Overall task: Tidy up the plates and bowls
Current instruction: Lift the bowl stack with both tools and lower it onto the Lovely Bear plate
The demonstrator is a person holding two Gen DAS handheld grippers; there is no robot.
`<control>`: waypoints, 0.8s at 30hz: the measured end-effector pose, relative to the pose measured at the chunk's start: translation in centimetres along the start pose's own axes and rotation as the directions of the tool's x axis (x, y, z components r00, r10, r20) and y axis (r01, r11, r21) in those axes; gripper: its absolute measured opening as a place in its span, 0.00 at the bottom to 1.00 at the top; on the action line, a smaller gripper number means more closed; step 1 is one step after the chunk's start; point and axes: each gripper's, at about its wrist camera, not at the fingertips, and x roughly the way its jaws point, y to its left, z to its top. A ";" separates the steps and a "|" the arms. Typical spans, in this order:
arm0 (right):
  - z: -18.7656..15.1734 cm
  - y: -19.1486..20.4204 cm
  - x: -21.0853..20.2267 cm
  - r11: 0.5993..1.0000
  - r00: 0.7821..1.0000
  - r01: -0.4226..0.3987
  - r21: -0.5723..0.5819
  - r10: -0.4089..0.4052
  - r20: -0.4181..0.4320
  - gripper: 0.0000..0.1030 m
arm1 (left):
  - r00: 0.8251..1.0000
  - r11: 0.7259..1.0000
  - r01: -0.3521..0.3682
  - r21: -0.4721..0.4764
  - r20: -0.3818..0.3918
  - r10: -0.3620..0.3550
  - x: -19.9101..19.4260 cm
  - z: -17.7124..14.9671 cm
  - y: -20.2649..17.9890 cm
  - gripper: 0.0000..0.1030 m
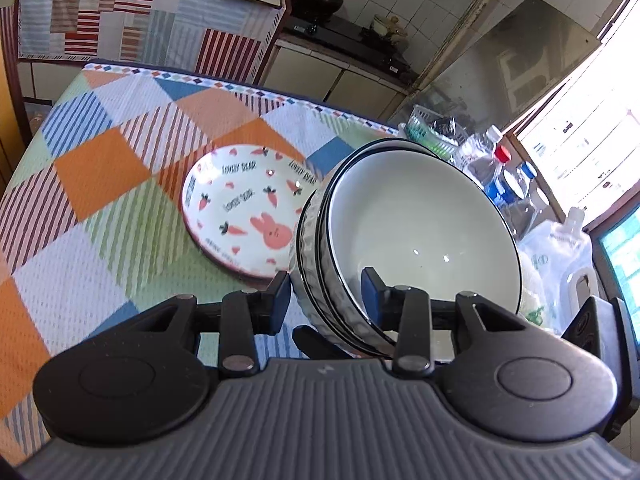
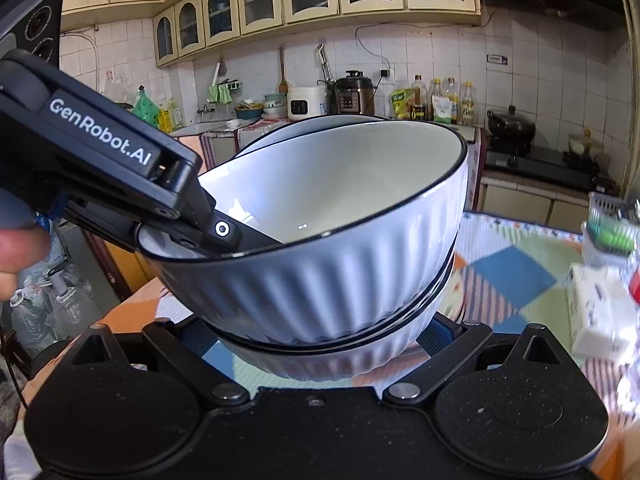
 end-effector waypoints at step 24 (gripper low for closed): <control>1.4 -4.3 11.5 1.000 0.996 0.027 0.012 -0.026 -0.086 0.97 | 1.000 1.000 -0.020 0.024 -0.017 0.020 11.5 6.3 5.6 0.36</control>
